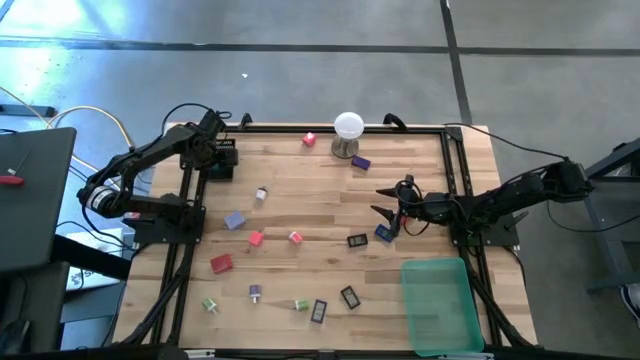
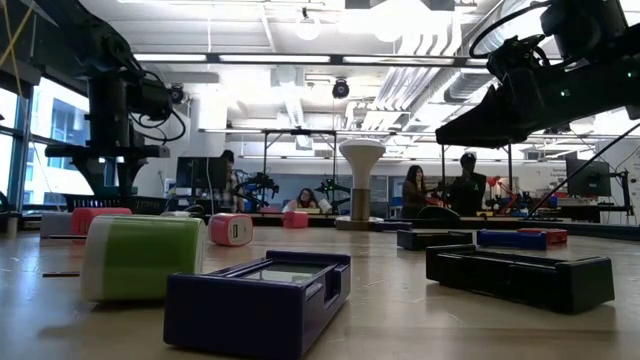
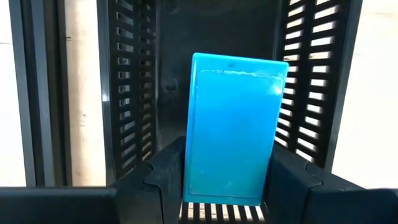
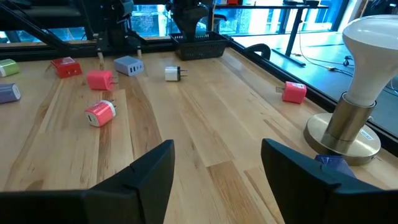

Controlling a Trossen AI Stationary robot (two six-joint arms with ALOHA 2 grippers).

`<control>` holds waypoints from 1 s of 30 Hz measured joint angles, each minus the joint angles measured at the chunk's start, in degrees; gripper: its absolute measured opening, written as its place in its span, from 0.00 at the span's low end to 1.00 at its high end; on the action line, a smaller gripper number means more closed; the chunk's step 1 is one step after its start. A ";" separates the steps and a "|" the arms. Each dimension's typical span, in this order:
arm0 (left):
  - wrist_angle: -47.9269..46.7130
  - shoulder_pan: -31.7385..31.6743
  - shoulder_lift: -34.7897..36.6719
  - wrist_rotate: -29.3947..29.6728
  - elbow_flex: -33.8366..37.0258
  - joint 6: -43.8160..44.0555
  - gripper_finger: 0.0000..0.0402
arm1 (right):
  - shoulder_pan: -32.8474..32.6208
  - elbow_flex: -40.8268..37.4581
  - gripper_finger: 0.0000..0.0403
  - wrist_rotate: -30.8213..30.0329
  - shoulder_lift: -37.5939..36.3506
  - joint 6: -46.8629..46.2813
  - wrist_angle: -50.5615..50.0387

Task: Pick & Place Office items
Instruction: Put the light blue digital clock into the black bin

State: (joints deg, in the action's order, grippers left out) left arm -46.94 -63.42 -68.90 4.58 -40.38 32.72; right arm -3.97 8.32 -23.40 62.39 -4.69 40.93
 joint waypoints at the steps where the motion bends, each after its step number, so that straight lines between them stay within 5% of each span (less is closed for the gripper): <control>1: 0.00 0.00 0.00 0.00 0.00 0.14 0.41 | 0.00 0.00 0.56 0.00 0.00 0.00 0.00; 30: 4.26 0.00 -8.04 -0.33 0.04 1.80 0.41 | -0.02 0.02 0.56 3.04 0.00 -0.02 -0.02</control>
State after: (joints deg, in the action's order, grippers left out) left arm -42.68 -63.42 -76.95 4.25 -40.34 34.52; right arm -3.99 8.34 -20.36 62.39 -4.71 40.91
